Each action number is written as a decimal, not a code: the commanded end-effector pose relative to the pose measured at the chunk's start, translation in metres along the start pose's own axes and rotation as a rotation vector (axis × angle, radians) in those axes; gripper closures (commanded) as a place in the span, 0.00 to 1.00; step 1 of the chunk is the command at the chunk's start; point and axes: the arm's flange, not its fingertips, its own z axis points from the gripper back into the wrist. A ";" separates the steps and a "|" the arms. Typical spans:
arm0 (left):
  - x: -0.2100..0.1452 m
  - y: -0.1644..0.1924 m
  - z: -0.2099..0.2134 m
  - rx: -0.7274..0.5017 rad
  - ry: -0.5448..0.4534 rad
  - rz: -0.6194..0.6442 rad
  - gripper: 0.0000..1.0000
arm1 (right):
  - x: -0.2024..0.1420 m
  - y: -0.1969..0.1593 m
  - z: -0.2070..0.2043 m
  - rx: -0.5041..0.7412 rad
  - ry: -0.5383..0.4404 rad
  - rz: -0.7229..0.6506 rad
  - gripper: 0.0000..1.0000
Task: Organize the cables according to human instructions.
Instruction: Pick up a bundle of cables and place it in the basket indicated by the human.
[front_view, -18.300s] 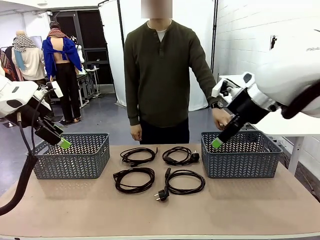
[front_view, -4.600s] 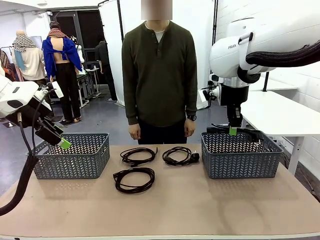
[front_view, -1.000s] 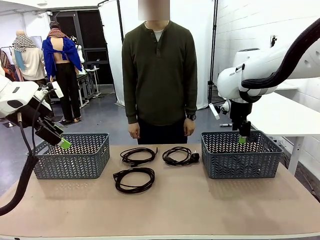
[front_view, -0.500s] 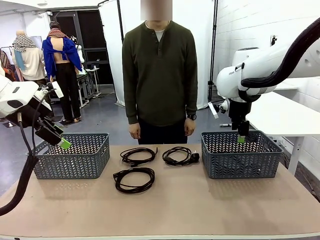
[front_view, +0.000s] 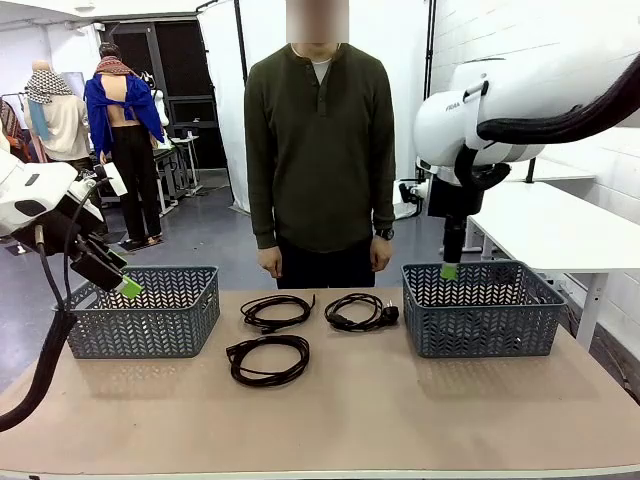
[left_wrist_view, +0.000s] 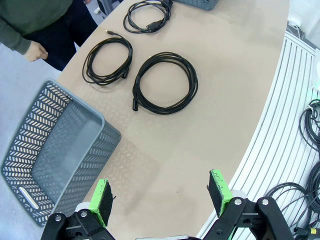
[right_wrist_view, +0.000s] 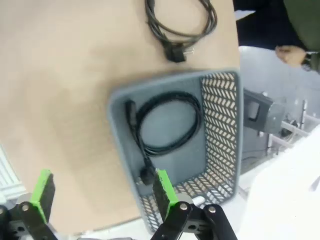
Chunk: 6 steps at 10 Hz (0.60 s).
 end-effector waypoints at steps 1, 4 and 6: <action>-0.002 0.001 -0.002 -0.002 -0.025 -0.004 0.00 | -0.001 0.034 -0.010 -0.056 -0.134 -0.086 0.00; -0.002 0.001 -0.002 -0.002 -0.025 -0.004 0.00 | 0.012 0.077 -0.022 -0.126 -0.230 -0.124 0.00; -0.002 0.001 -0.002 -0.002 -0.025 -0.004 0.00 | 0.021 0.095 -0.031 -0.126 -0.236 -0.114 0.00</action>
